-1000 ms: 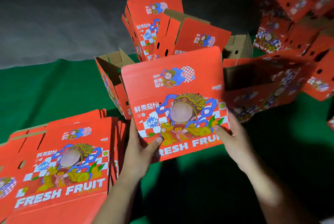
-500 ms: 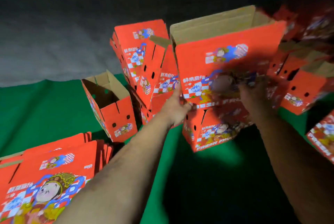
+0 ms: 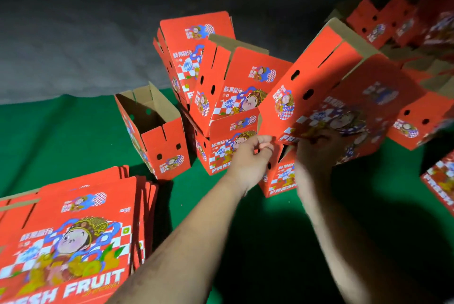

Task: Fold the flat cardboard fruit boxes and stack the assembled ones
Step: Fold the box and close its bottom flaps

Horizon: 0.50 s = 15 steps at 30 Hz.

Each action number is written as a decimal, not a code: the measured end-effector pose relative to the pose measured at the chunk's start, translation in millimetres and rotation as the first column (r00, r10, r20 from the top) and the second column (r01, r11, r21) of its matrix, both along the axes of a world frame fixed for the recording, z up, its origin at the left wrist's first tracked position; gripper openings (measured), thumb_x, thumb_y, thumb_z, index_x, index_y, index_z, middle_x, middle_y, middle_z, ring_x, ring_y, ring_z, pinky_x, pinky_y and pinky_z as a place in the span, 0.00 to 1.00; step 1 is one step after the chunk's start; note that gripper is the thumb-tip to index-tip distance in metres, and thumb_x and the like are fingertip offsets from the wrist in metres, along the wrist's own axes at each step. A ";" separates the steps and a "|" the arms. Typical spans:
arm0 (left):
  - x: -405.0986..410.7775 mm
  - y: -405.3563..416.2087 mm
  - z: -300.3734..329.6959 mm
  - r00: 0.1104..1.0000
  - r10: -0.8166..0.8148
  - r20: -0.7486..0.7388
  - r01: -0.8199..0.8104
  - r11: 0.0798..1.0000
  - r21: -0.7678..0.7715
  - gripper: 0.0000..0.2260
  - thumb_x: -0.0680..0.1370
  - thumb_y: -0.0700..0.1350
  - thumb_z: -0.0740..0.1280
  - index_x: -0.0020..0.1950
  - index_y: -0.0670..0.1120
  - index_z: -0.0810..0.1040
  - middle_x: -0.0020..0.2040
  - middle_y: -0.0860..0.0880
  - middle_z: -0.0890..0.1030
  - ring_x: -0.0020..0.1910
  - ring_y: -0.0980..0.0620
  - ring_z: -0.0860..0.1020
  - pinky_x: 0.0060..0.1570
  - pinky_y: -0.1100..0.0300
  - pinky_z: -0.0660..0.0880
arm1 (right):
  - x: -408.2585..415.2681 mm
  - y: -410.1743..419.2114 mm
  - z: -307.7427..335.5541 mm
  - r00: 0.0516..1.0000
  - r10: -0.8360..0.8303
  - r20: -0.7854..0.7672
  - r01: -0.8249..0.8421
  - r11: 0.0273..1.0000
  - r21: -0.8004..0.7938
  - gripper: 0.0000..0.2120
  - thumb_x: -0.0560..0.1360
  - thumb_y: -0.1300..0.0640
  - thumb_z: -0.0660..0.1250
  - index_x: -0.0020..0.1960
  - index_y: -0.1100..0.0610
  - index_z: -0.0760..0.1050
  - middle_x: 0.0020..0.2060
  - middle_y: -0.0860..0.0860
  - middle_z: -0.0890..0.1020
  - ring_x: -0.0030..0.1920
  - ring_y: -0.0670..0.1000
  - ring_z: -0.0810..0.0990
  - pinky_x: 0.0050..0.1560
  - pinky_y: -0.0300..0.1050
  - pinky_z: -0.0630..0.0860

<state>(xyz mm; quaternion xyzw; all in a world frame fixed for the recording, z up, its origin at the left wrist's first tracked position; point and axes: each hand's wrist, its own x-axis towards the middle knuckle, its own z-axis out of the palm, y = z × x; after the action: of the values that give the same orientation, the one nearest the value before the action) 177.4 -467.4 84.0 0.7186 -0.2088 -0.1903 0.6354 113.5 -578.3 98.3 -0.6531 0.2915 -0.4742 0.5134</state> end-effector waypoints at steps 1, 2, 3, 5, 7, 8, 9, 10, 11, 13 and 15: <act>-4.8 5.9 -2.1 1.000 0.019 -0.011 -0.019 0.999 -0.044 0.10 0.84 0.42 0.65 0.64 0.45 0.81 0.59 0.48 0.83 0.52 0.55 0.80 0.50 0.72 0.74 | -1.3 19.3 -8.6 0.994 0.076 -0.076 -0.074 0.997 0.033 0.10 0.70 0.60 0.66 0.50 0.58 0.79 0.47 0.55 0.84 0.47 0.50 0.84 0.51 0.50 0.80; -8.9 13.9 -5.3 0.999 0.041 -0.010 -0.042 0.996 -0.084 0.10 0.84 0.41 0.65 0.64 0.46 0.81 0.60 0.46 0.84 0.53 0.53 0.81 0.55 0.66 0.76 | -1.1 40.6 -18.6 0.968 0.189 -0.163 -0.186 0.982 0.033 0.13 0.73 0.58 0.67 0.57 0.60 0.78 0.53 0.58 0.82 0.54 0.55 0.83 0.56 0.50 0.79; -11.4 24.4 -9.5 0.997 0.075 0.004 -0.074 0.991 -0.110 0.10 0.83 0.40 0.65 0.62 0.48 0.81 0.59 0.47 0.84 0.54 0.52 0.82 0.59 0.61 0.78 | 1.3 61.7 -29.9 0.928 0.316 -0.195 -0.317 0.948 0.027 0.16 0.76 0.62 0.68 0.63 0.61 0.76 0.57 0.58 0.79 0.58 0.55 0.81 0.61 0.48 0.77; -12.9 56.0 -20.4 0.983 0.178 0.043 -0.172 0.978 -0.116 0.12 0.82 0.39 0.66 0.60 0.53 0.82 0.56 0.51 0.85 0.56 0.53 0.83 0.60 0.57 0.78 | 7.2 101.5 -44.7 0.819 0.547 -0.174 -0.539 0.837 0.097 0.24 0.77 0.72 0.65 0.71 0.60 0.70 0.63 0.57 0.76 0.63 0.51 0.77 0.66 0.43 0.75; -8.6 105.8 -31.4 0.949 0.300 0.100 -0.290 0.952 -0.103 0.12 0.82 0.38 0.67 0.58 0.54 0.82 0.56 0.54 0.85 0.56 0.57 0.82 0.59 0.60 0.77 | 13.3 129.6 -53.4 0.718 0.651 -0.245 -0.641 0.756 0.132 0.29 0.77 0.73 0.63 0.75 0.57 0.67 0.68 0.56 0.74 0.63 0.49 0.76 0.67 0.43 0.73; -3.6 138.0 -39.5 0.914 0.377 0.151 -0.371 0.926 -0.067 0.11 0.82 0.39 0.67 0.59 0.53 0.82 0.57 0.53 0.84 0.58 0.57 0.82 0.61 0.59 0.76 | 15.4 138.6 -59.9 0.669 0.667 -0.328 -0.670 0.732 0.123 0.29 0.78 0.70 0.63 0.76 0.54 0.66 0.68 0.54 0.73 0.60 0.49 0.77 0.65 0.45 0.74; 2.3 175.0 -50.8 0.857 0.461 0.230 -0.475 0.880 0.006 0.10 0.82 0.40 0.67 0.60 0.50 0.82 0.59 0.52 0.84 0.59 0.55 0.81 0.63 0.56 0.75 | 16.4 147.0 -66.5 0.608 0.687 -0.398 -0.701 0.700 0.136 0.28 0.78 0.67 0.64 0.76 0.51 0.67 0.67 0.51 0.73 0.54 0.48 0.78 0.60 0.47 0.75; 10.0 216.6 -64.6 0.787 0.524 0.325 -0.587 0.799 0.133 0.10 0.81 0.43 0.67 0.61 0.48 0.82 0.60 0.50 0.83 0.61 0.50 0.80 0.64 0.52 0.75 | 16.6 154.9 -73.0 0.542 0.707 -0.454 -0.726 0.666 0.169 0.27 0.79 0.63 0.65 0.75 0.48 0.67 0.66 0.49 0.73 0.48 0.47 0.77 0.55 0.47 0.76; 13.5 258.1 -79.3 0.728 0.551 0.408 -0.678 0.665 0.313 0.12 0.81 0.46 0.66 0.63 0.48 0.81 0.62 0.48 0.82 0.63 0.45 0.79 0.65 0.49 0.73 | 15.5 162.9 -79.9 0.472 0.732 -0.491 -0.749 0.627 0.214 0.25 0.79 0.61 0.66 0.75 0.47 0.68 0.65 0.48 0.74 0.44 0.46 0.76 0.51 0.45 0.76; 4.5 322.6 -110.2 0.715 0.575 0.398 -0.637 0.301 0.709 0.21 0.79 0.57 0.63 0.71 0.53 0.77 0.72 0.44 0.75 0.70 0.38 0.72 0.71 0.43 0.67 | 11.4 181.1 -95.2 0.363 0.788 -0.497 -0.763 0.557 0.326 0.23 0.80 0.59 0.66 0.73 0.48 0.70 0.63 0.48 0.76 0.39 0.45 0.74 0.45 0.41 0.73; -20.1 335.3 -135.5 0.755 0.588 0.291 -0.454 0.148 0.879 0.28 0.80 0.65 0.58 0.79 0.58 0.66 0.80 0.44 0.64 0.76 0.36 0.62 0.77 0.40 0.56 | 8.3 197.5 -109.8 0.287 0.824 -0.489 -0.741 0.514 0.432 0.22 0.80 0.58 0.67 0.72 0.49 0.71 0.61 0.50 0.78 0.41 0.46 0.76 0.46 0.42 0.75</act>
<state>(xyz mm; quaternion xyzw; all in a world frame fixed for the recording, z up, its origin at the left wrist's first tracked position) 157.3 -132.1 -51.5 0.9553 0.2339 -0.0837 0.1602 121.8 -380.8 -11.5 -0.7966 0.1183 0.1132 0.5819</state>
